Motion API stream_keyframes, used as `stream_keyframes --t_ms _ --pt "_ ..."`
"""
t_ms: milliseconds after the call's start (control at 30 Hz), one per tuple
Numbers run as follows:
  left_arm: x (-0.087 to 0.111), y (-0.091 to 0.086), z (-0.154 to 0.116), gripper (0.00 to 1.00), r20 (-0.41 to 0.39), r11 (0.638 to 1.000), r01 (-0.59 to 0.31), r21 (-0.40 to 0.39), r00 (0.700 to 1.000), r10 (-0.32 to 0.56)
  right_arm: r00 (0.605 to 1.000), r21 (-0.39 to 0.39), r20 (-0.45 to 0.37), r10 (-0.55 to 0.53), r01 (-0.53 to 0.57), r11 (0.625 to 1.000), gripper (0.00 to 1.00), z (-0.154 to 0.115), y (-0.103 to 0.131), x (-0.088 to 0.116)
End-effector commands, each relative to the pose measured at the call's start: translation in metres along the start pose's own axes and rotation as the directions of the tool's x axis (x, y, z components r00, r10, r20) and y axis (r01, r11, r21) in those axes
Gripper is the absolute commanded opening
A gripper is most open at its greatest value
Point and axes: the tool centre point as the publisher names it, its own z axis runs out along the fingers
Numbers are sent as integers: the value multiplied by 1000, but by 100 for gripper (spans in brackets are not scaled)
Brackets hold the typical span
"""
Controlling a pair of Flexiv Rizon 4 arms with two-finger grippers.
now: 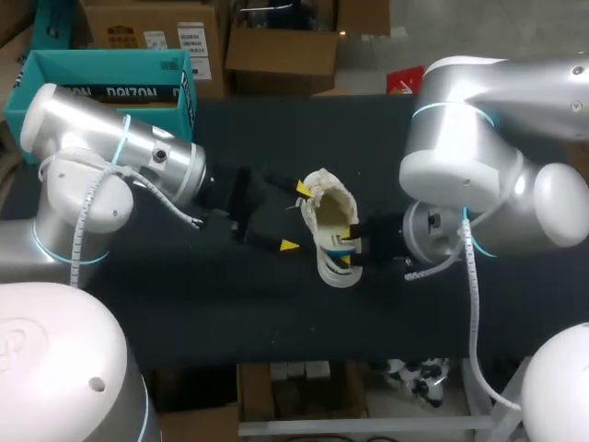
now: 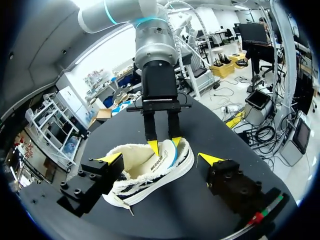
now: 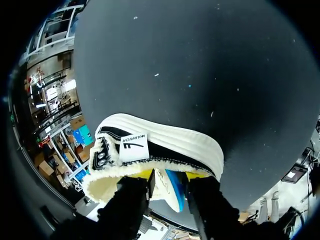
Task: Open the shoe tongue, take the insole out of the shoe, put the insole back into the shoe, and pack the shoe into the shoebox
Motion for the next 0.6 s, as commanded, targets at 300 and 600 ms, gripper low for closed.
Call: stream_keyframes --t_ms 300,600 --pt "0 -7 -31 100 -77 993 105 -51 991 -108 999 -27 7 -50 50 998 7 -34 -31 -2" --pt "6 -4 -54 100 -105 976 198 -87 973 -207 996 39 16 -89 88 995 0 -12 -40 1"
